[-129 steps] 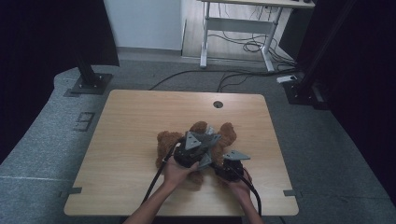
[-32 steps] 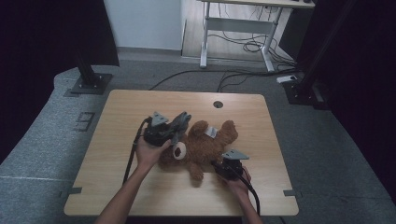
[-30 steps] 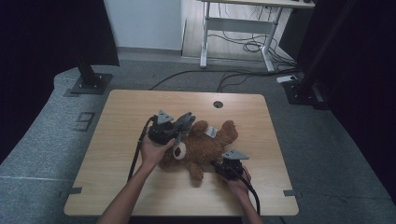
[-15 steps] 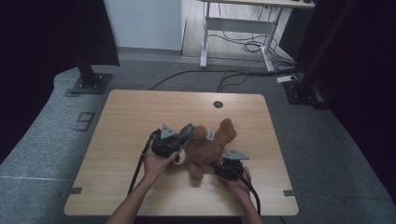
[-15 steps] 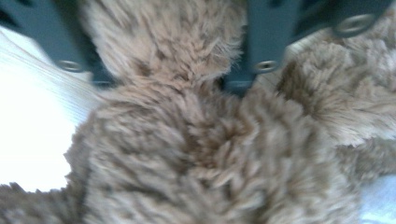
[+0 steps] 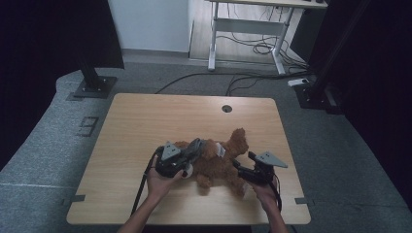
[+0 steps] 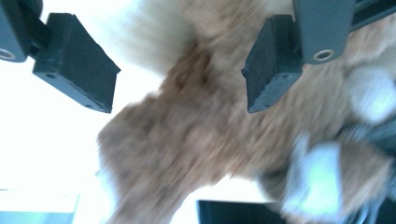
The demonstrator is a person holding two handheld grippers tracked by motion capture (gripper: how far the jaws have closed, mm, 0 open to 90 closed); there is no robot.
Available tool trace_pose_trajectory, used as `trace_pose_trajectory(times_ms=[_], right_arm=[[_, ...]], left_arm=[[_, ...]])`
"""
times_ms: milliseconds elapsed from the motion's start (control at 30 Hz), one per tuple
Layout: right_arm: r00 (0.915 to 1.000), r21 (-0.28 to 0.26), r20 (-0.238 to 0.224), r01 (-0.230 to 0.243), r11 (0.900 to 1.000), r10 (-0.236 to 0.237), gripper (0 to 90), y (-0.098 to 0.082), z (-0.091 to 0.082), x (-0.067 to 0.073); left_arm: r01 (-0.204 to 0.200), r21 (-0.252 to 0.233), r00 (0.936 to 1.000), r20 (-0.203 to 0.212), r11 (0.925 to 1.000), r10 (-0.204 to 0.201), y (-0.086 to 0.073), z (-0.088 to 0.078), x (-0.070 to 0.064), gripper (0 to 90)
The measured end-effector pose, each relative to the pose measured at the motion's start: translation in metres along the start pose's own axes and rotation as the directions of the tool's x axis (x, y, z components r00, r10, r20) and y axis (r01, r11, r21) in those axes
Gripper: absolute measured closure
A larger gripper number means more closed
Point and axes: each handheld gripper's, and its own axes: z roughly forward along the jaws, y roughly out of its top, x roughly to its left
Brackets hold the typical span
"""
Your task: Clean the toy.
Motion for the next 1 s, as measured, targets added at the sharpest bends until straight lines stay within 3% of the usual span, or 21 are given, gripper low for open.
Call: trace_pose_trajectory(times_ms=[200, 333, 467, 567, 633, 700, 867, 1000], right_arm=[[0.9988, -0.024, 0.046, -0.012, 1.000, 0.014, 21.2, 0.035, 0.002, -0.007], [0.9990, -0.006, 0.028, -0.033, 0.999, 0.033, 21.0, 0.049, 0.013, -0.006], [0.9981, 0.076, 0.025, -0.059, 0.995, 0.057, 23.2, 0.041, 0.031, -0.006], [0.9950, 0.067, -0.007, -0.099, 0.993, 0.100, 32.9, 0.028, 0.034, -0.008], [0.9947, 0.059, -0.015, -0.101, 0.993, 0.102, 42.7, 0.022, 0.031, -0.008], [0.9961, 0.045, -0.010, -0.087, 0.995, 0.088, 52.9, 0.016, 0.027, -0.006], [0.9999, 0.036, 0.014, 0.002, 0.999, -0.003, 61.1, 0.008, 0.021, 0.002], [0.9918, 0.015, 0.060, 0.112, 0.994, -0.113, 63.5, 0.004, 0.017, 0.011]], left_arm=[[-0.008, -0.019, 1.0000, 0.001, 0.9998, 0.008, -0.006, -0.004, -0.007, 78.8], [-0.001, -0.025, 1.0000, 0.010, 0.9997, 0.001, -0.008, -0.006, -0.007, 78.7], [-0.001, -0.034, 0.9999, 0.015, 0.9994, 0.002, -0.011, -0.009, -0.009, 78.7], [0.001, -0.037, 0.9998, 0.020, 0.9993, 0.000, -0.013, -0.010, -0.010, 78.6], [0.020, -0.038, 0.9991, 0.037, 0.9991, -0.018, -0.013, -0.012, -0.010, 78.5], [0.052, -0.040, 0.9967, 0.065, 0.9978, -0.049, -0.013, -0.015, -0.008, 78.2], [0.085, -0.022, 0.9904, 0.111, 0.9961, -0.082, -0.001, -0.023, -0.006, 77.6], [0.085, -0.019, 0.9887, 0.126, 0.9962, -0.082, 0.016, -0.030, -0.004, 77.3]])
